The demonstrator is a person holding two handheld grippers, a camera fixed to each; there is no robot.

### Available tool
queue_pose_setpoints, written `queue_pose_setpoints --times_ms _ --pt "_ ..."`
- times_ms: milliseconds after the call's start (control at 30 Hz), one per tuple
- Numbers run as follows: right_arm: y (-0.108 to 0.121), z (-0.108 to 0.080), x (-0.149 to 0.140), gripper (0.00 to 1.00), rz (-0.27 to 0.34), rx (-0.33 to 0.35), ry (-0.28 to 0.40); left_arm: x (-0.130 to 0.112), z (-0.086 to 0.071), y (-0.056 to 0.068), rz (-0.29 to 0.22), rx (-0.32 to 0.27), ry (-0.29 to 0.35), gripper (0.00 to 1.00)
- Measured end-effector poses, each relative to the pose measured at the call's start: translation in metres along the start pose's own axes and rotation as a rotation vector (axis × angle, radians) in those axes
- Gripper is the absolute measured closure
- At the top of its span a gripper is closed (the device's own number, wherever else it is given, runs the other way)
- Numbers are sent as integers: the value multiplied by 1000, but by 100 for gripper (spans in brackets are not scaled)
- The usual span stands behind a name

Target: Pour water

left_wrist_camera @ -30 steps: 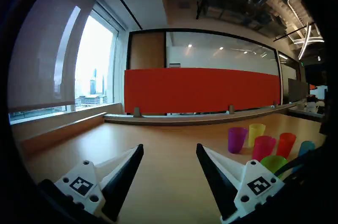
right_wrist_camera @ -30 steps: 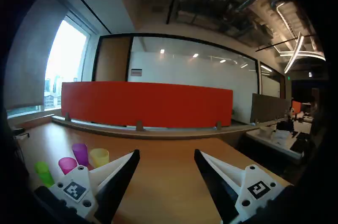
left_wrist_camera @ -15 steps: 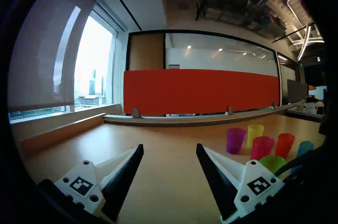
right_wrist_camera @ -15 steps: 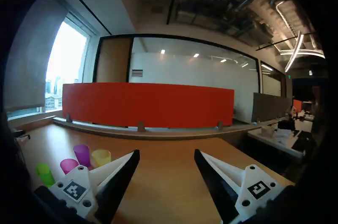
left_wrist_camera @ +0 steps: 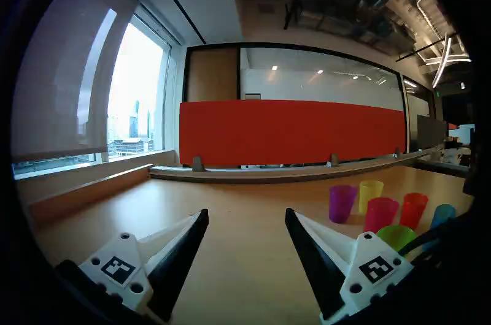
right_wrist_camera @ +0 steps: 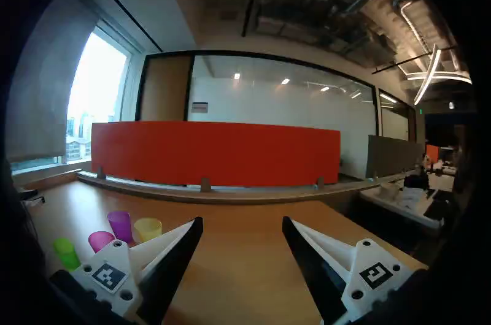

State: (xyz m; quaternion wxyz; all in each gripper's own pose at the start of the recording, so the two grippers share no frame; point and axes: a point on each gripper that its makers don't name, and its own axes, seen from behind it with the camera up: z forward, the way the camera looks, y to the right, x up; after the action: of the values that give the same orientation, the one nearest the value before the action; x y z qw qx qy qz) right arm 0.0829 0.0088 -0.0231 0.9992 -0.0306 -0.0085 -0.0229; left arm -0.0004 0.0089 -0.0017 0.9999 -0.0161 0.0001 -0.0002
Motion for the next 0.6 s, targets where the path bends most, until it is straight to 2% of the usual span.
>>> queue_pose_setpoints --times_ms 267,600 --pt "0 -1 4 0 -14 -7 25 1 0 0 0 0 0 8" --pt "-8 0 -17 0 -13 15 19 0 0 0 0 0 0 8"
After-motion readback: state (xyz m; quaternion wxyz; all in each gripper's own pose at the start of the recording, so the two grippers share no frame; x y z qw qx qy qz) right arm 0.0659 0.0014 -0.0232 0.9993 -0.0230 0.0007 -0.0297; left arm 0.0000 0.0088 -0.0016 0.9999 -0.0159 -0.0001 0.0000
